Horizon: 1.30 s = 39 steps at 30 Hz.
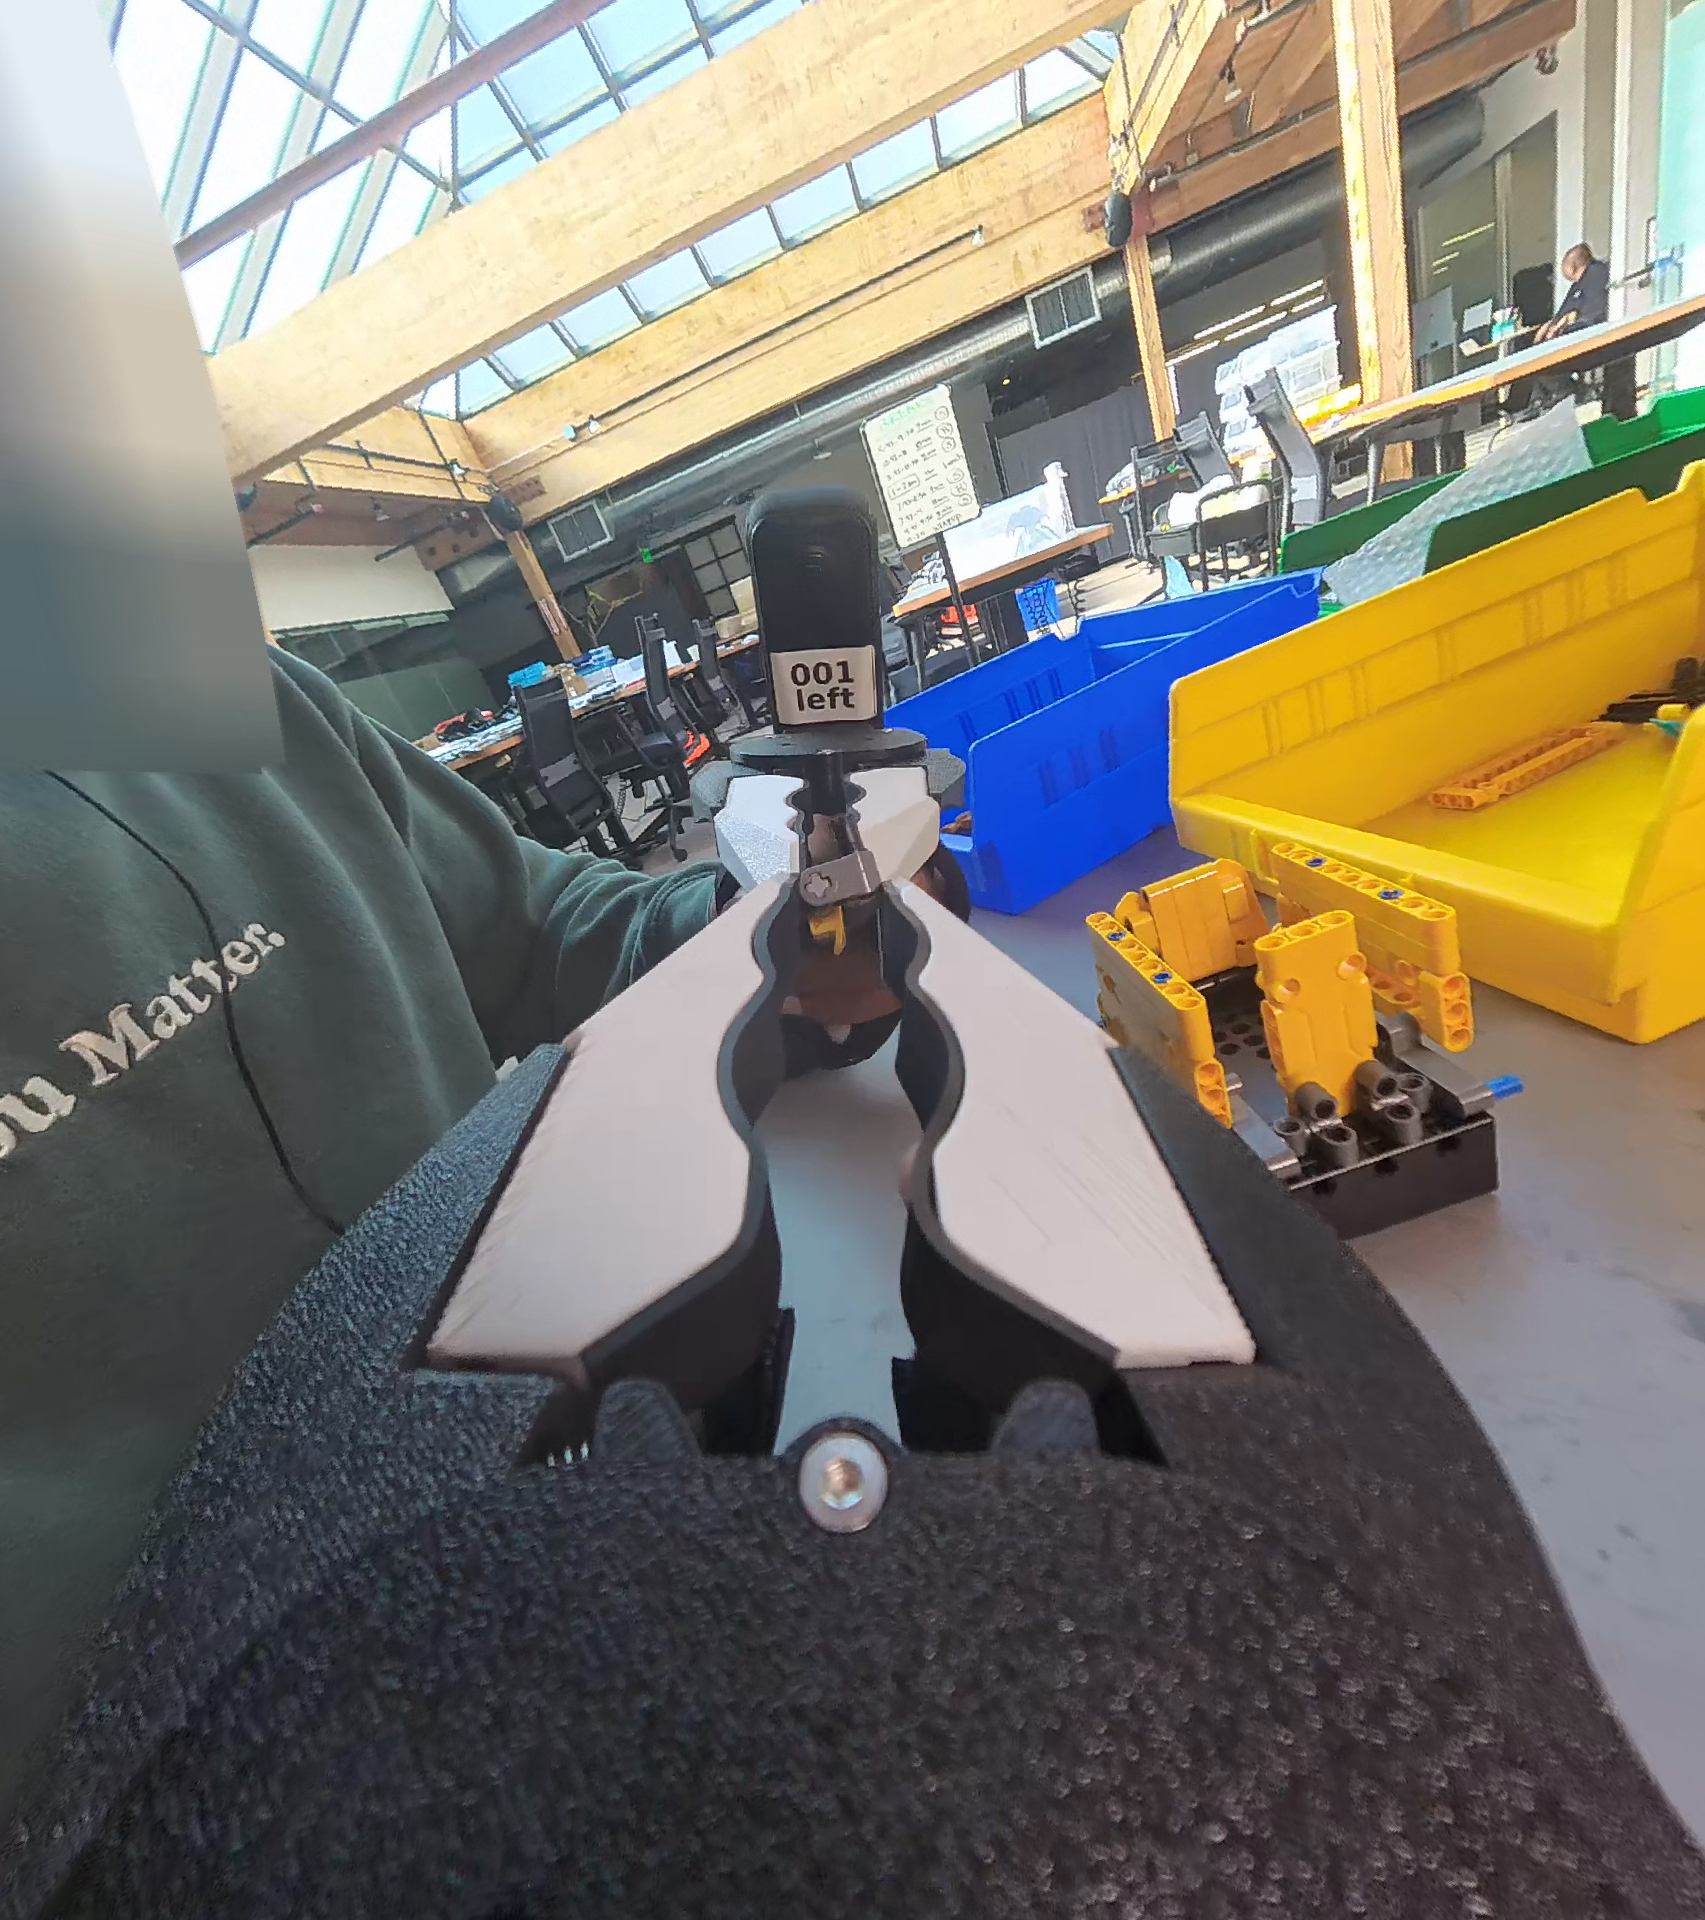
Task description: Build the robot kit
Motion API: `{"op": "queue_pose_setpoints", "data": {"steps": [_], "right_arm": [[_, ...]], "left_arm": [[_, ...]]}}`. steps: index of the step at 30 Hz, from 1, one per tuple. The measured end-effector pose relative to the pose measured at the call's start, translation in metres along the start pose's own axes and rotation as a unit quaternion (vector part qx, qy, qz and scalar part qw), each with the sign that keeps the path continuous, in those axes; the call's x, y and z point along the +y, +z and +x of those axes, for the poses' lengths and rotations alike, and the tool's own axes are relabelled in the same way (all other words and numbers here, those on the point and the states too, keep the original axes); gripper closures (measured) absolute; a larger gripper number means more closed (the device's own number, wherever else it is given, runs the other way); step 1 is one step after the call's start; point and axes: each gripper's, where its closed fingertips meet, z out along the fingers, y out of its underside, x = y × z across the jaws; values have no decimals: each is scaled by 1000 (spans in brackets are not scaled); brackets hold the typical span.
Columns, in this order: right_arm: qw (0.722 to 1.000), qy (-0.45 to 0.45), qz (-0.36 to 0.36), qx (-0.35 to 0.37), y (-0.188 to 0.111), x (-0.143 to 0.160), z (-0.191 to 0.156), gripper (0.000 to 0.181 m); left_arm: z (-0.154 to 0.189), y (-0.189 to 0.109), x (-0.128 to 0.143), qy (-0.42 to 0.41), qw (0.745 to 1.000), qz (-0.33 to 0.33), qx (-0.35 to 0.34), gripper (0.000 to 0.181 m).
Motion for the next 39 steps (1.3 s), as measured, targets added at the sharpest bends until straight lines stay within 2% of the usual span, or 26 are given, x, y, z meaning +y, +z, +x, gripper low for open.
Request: {"op": "queue_pose_setpoints", "data": {"steps": [11, 12, 13, 14, 16, 18, 24, 27, 30, 35, 37, 39], "right_arm": [[999, 16, 39, 7, 3, -12, 2, 169], [998, 24, 66, 6, -1, -21, 2, 168], [990, 50, 130, 5, -16, -44, 7, 168], [985, 56, 162, 15, -32, -59, 14, 170], [992, -7, 113, 47, -35, -51, 11, 169], [995, 0, 97, 19, -23, -42, 0, 168], [999, -49, 13, 6, -12, -13, -3, 167], [990, -120, -63, 30, -11, 6, -2, 167], [958, -184, -213, 54, -17, 46, 9, 167], [870, -194, -452, 40, -40, 116, 21, 166], [842, -190, -504, 33, -46, 132, 23, 166], [829, -184, -526, 35, -47, 139, 25, 166]], "left_arm": [[-2, -4, -15, 33, 999, 26, -29, 175], [-3, -6, -16, 38, 998, 30, -34, 175], [-7, -12, -19, 39, 998, 37, -44, 175], [-11, -20, -23, 33, 997, 48, -52, 175], [-12, -26, -30, 37, 996, 59, -55, 175], [-9, -21, -27, 45, 997, 48, -47, 175], [-8, -13, -10, -42, 999, 27, 11, 175], [-10, -12, -7, -65, 997, 24, 17, 175], [-18, -14, -6, -70, 997, 20, 4, 175], [-28, -15, 0, -53, 998, -3, -24, 175], [-28, -14, 3, -53, 998, -11, -25, 175], [-27, -13, 5, -53, 998, -17, -24, 175]]}}
